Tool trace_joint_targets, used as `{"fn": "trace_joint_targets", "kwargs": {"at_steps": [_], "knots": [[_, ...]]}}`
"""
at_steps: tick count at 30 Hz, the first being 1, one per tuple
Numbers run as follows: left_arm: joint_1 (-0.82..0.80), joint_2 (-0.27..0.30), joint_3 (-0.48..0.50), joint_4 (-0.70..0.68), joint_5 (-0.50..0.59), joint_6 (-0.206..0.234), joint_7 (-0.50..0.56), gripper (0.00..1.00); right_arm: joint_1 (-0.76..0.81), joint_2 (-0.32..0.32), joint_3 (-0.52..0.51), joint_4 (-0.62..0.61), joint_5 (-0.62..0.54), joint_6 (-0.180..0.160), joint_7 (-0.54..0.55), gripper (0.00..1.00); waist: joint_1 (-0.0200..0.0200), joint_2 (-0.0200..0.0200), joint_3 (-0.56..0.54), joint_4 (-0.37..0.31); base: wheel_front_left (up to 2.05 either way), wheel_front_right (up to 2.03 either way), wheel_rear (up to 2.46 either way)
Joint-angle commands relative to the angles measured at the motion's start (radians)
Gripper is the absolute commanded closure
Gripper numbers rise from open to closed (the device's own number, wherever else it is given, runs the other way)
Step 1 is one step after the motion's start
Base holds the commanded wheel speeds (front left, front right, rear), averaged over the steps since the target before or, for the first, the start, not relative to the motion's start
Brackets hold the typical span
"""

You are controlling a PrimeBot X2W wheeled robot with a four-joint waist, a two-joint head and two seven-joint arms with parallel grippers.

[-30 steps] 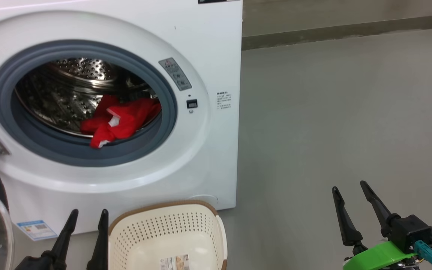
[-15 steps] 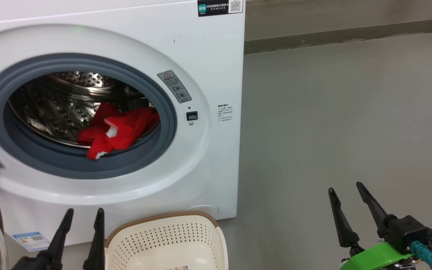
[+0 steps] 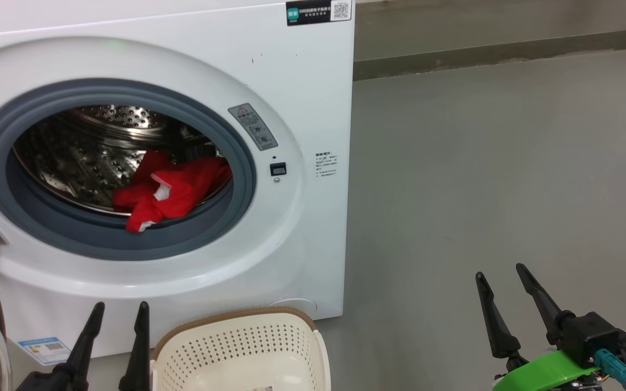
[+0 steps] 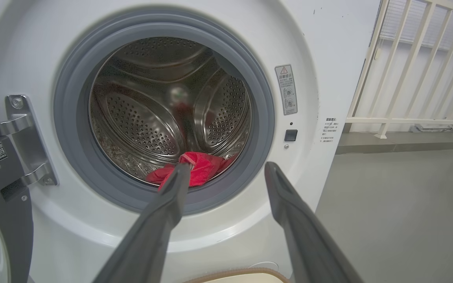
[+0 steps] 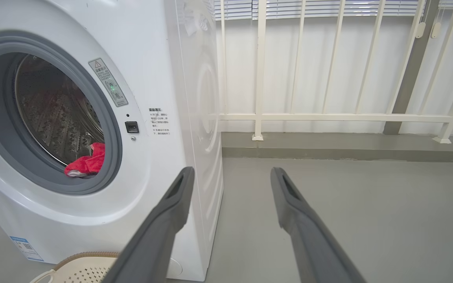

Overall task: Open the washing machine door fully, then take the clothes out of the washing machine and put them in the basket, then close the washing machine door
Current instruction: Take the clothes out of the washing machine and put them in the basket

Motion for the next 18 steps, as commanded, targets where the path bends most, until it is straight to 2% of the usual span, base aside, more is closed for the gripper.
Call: {"fn": "trace_joint_targets", "kwargs": {"at_steps": [1,11,18], "knots": [[-0.028,0.007,0.035,-0.021,0.008,-0.006,-0.012,0.0,-0.032,-0.007,0.021,-0.025,0.012,0.006,-0.006,0.0,0.0,0.0,0.0,0.001,0.0,0.0,0.0],[-0.043,-0.003,0.063,-0.008,0.019,-0.006,-0.012,0.0,-0.029,-0.007,0.026,-0.028,0.01,0.006,-0.006,0.0,0.0,0.0,0.008,0.006,0.0,0.0,0.0],[-0.09,-0.023,0.066,0.032,-0.015,-0.006,-0.012,0.0,-0.034,-0.007,0.022,-0.036,0.001,0.006,-0.006,0.0,0.0,0.0,0.04,0.012,0.0,0.0,0.0]]}}
